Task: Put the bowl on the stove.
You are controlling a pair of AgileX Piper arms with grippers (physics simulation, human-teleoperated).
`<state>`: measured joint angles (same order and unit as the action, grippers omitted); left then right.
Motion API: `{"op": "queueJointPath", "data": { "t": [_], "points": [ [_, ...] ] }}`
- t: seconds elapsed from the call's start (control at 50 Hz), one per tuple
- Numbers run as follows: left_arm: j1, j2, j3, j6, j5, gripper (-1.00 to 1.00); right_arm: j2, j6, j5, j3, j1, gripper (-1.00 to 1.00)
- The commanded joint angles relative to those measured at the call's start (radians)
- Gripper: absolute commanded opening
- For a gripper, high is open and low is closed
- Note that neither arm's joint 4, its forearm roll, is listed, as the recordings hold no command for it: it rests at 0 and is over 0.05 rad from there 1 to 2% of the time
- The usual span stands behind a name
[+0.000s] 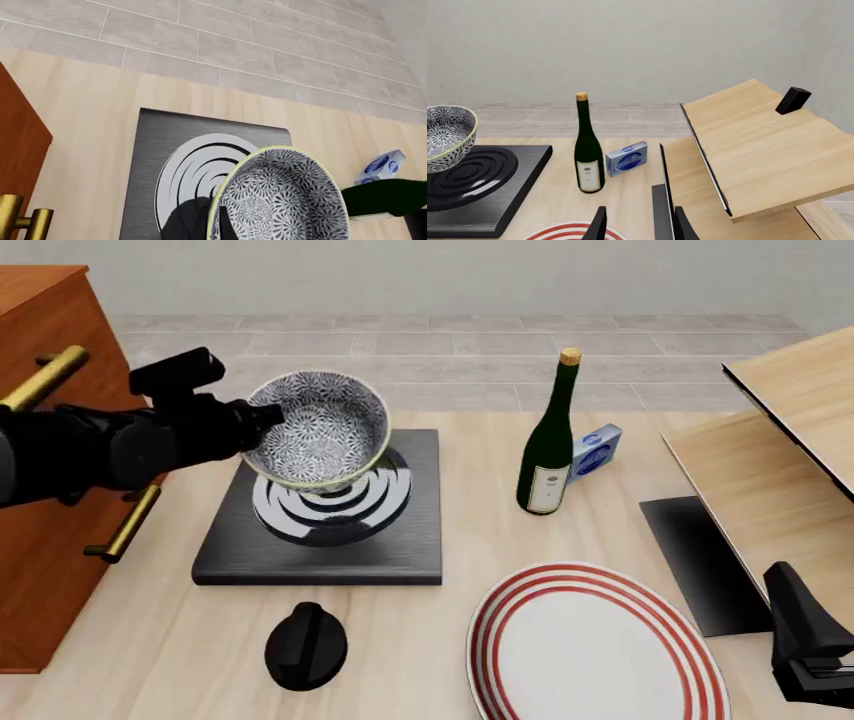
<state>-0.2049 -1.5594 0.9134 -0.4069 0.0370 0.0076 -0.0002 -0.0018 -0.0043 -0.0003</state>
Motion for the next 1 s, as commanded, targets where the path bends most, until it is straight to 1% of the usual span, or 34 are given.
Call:
{"op": "queueJointPath", "data": {
  "t": [0.02,0.6,1.0],
  "points": [
    [0.024,-0.033,0.016,0.027,0.024,-1.00,0.000,0.000,0.000,0.000,0.000,1.00],
    [0.014,-0.078,0.013,0.073,0.069,-1.00,0.000,0.000,0.000,0.000,0.000,1.00],
    [0.008,-0.089,0.007,0.092,0.084,-1.00,0.000,0.000,0.000,0.000,0.000,1.00]
  ]
}}
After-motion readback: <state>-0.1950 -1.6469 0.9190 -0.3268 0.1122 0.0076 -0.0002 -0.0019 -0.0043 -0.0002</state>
